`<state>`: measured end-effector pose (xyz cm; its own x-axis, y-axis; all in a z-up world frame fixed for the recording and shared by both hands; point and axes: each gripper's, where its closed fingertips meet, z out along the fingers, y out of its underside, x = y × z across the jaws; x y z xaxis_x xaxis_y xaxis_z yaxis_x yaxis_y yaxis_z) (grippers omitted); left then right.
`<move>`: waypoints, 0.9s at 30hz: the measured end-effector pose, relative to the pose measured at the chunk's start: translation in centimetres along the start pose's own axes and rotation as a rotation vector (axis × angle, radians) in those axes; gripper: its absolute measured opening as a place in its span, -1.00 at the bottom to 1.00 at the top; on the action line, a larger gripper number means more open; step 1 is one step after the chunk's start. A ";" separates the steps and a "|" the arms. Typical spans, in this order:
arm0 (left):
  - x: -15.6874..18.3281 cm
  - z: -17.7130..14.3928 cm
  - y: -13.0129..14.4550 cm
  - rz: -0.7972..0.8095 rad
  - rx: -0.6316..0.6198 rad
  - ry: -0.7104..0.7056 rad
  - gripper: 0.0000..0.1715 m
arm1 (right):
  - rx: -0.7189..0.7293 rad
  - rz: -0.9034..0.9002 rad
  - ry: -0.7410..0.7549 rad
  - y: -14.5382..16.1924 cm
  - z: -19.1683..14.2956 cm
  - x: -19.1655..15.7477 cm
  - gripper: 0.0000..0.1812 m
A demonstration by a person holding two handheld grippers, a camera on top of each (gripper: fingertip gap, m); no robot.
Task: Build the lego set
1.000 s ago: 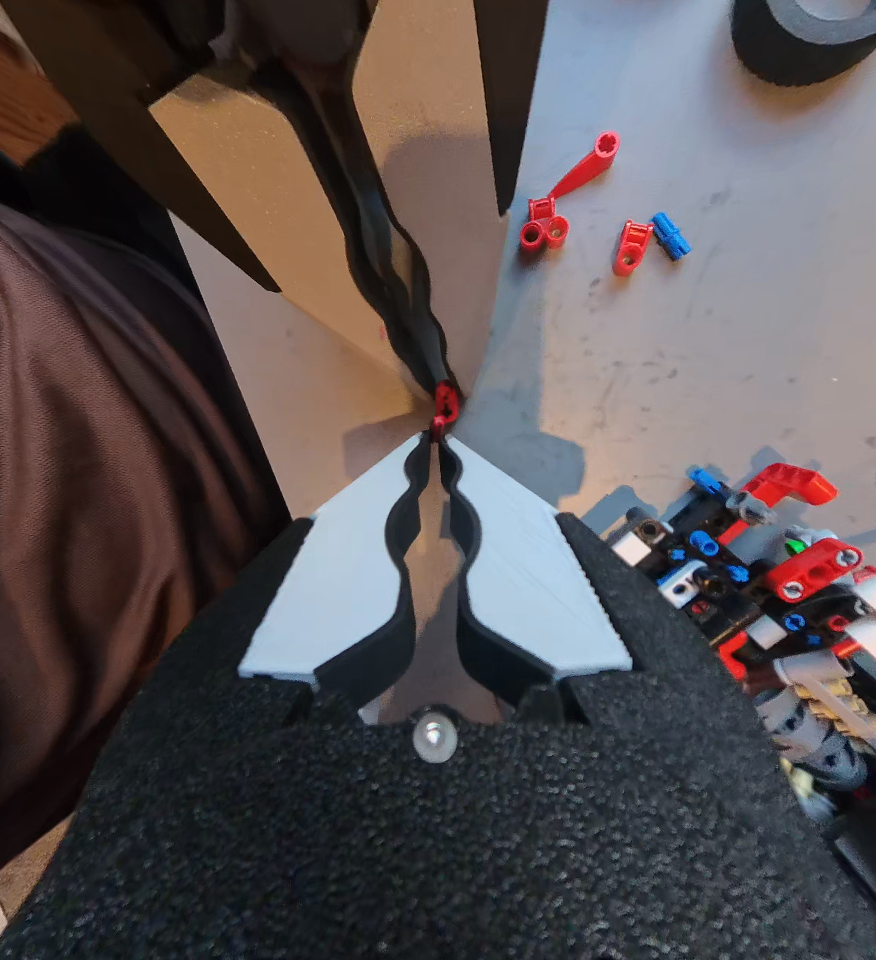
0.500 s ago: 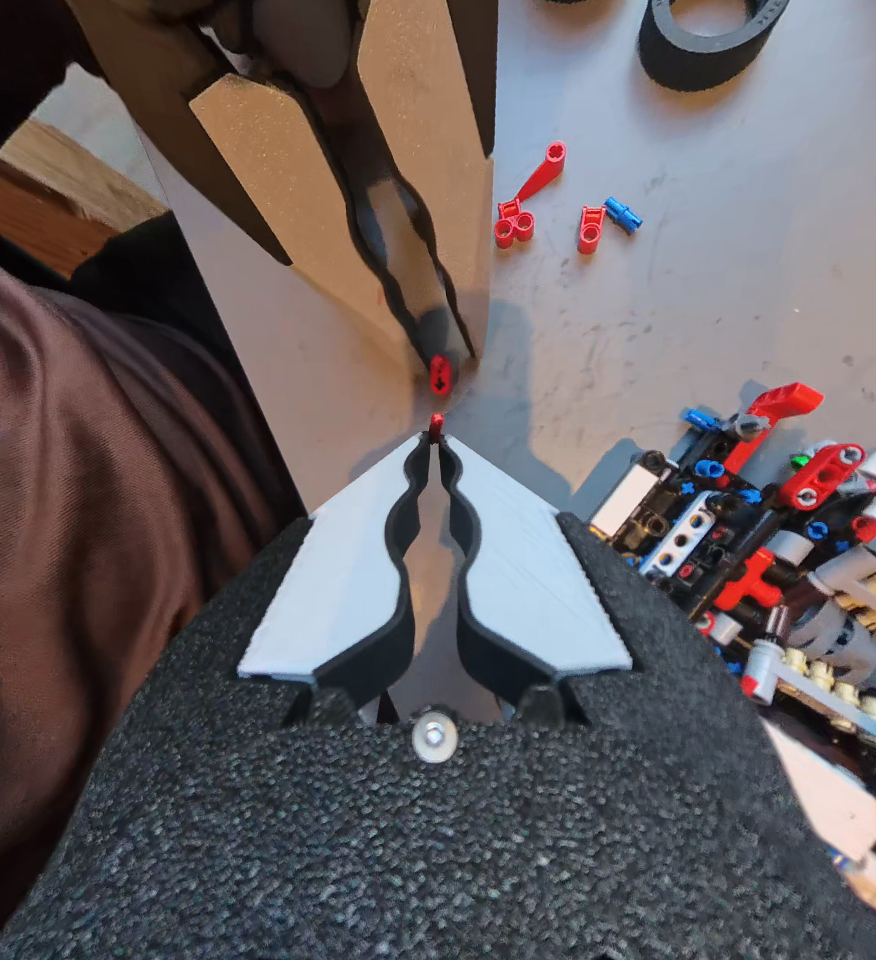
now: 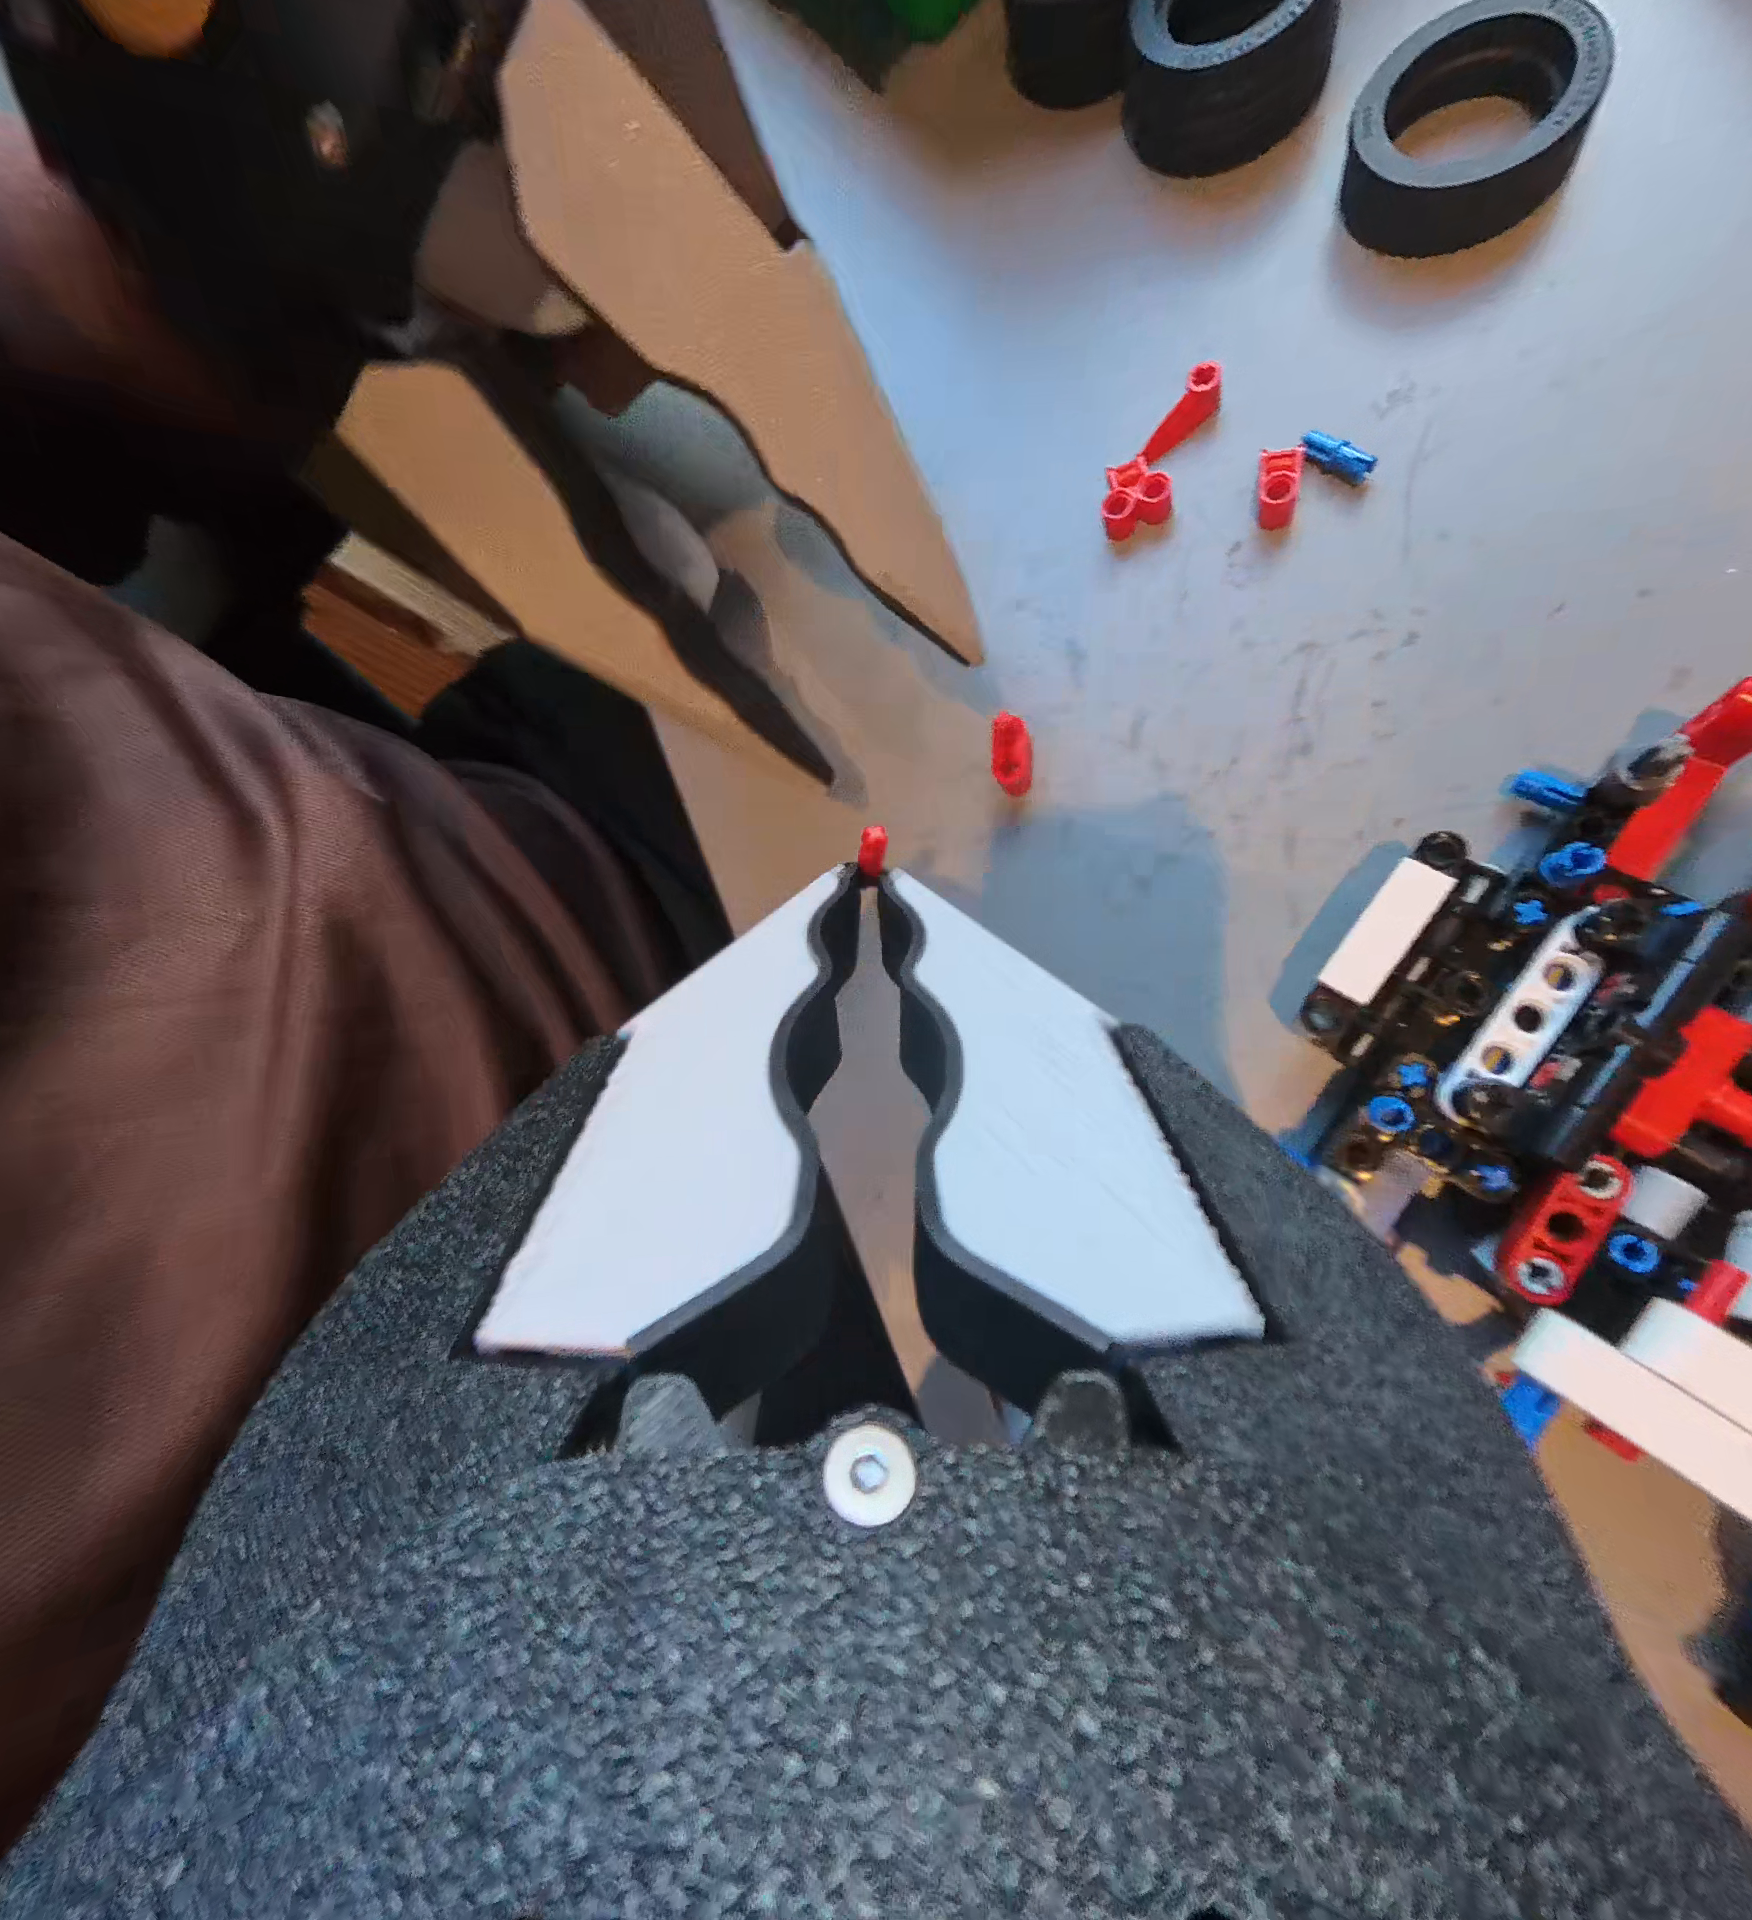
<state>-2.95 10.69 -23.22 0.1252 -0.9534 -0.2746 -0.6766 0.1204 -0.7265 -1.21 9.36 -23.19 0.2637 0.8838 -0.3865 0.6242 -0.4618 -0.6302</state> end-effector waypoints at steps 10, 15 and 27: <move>2.7 -0.5 -4.4 0.185 0.119 -0.132 -0.78 | 0.158 0.179 -0.300 -0.5 -1.1 -3.1 -0.96; 3.3 -0.5 -4.6 0.218 0.129 -0.115 -0.83 | 0.187 0.207 -0.390 -0.2 -1.2 -3.6 -0.96; 3.0 -0.9 -4.4 0.107 0.231 -0.041 -0.91 | 0.295 0.275 -0.482 -1.1 -1.0 -3.6 -0.96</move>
<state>-0.28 7.06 -20.29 0.0939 -0.9205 -0.3794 -0.5042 0.2846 -0.8153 -2.10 6.71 -20.42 -0.0184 0.6280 -0.7780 0.3329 -0.7299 -0.5970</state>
